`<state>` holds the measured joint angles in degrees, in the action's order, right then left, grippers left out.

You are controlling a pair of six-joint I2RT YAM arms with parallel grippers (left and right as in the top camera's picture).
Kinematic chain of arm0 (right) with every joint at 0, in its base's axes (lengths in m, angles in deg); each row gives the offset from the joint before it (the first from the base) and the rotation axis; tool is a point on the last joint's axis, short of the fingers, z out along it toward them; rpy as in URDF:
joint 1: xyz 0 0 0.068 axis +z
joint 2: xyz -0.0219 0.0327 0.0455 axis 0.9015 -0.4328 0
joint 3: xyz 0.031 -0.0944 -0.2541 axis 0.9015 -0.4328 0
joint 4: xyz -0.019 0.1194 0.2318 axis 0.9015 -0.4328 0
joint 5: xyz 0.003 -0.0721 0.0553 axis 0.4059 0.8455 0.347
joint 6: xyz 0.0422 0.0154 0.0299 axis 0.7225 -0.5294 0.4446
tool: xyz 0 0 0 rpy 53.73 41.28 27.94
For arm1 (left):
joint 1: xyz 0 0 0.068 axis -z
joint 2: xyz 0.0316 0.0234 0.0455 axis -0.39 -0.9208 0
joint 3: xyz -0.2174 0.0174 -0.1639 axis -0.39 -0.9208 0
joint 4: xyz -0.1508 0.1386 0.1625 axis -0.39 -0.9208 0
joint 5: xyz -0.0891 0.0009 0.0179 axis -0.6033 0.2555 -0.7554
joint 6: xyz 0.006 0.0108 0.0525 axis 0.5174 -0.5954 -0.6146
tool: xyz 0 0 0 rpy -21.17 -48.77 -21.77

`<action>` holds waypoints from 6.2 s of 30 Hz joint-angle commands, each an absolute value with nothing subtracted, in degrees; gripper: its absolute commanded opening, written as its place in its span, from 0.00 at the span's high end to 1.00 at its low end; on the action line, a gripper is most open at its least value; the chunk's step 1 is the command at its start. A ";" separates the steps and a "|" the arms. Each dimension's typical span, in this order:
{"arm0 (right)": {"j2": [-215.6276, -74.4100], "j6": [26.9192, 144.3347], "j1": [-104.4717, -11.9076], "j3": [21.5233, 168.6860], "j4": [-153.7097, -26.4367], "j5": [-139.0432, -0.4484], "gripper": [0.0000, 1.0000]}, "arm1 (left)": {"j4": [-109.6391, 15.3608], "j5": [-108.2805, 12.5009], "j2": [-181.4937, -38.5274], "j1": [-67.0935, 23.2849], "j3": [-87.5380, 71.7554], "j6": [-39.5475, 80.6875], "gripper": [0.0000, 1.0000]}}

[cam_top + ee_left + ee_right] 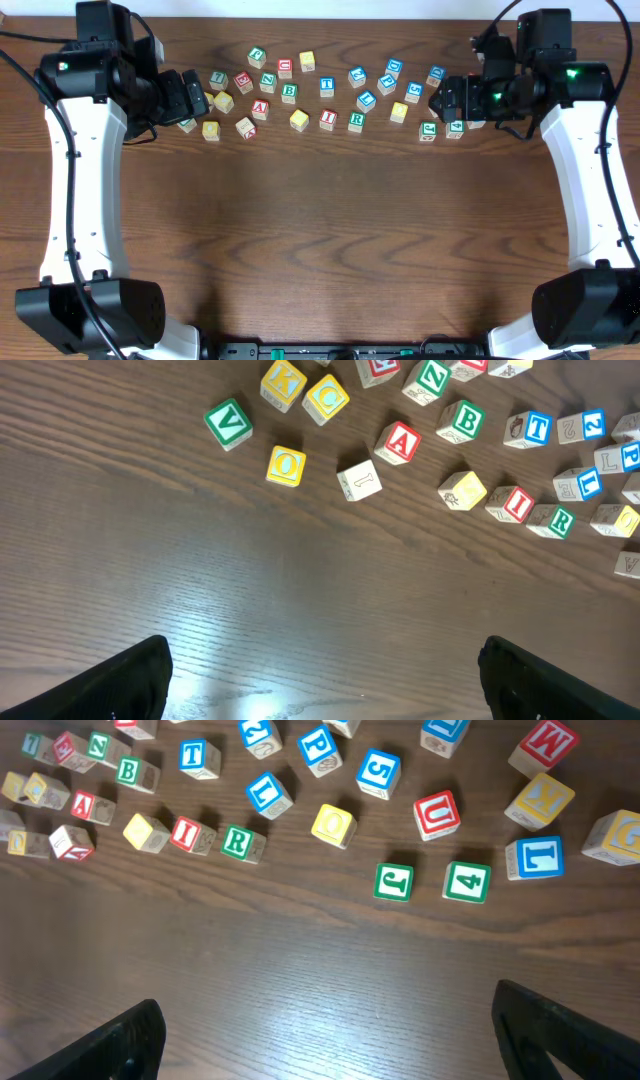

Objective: Spell out ROBOT
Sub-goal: 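Raise both arms and move grippers over the block cluster, then lower the right gripper onto the green R block and grasp it, then carry the green R block toward the table center with right gripper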

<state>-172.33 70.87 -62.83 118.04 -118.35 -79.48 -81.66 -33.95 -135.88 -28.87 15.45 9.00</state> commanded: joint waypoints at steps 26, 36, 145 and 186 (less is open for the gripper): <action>-180.39 76.40 -59.75 118.98 -112.88 -66.30 0.09 | -79.67 -34.60 -135.46 -29.00 17.03 10.11 0.03; -180.39 76.40 -59.38 118.98 -110.28 -66.33 0.07 | -79.50 -34.62 -135.53 -29.00 16.37 10.13 0.03; -198.12 97.12 -35.88 119.03 -102.26 -65.32 0.82 | -80.18 -16.79 -136.53 -35.90 15.78 11.20 0.02; -200.04 109.43 -21.22 118.92 -103.15 -57.08 0.77 | -80.18 -16.79 -136.53 -35.90 15.78 11.23 0.02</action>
<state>-199.76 108.49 -21.31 118.57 -102.94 -58.04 -80.00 -17.12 -135.88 -35.93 15.45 11.01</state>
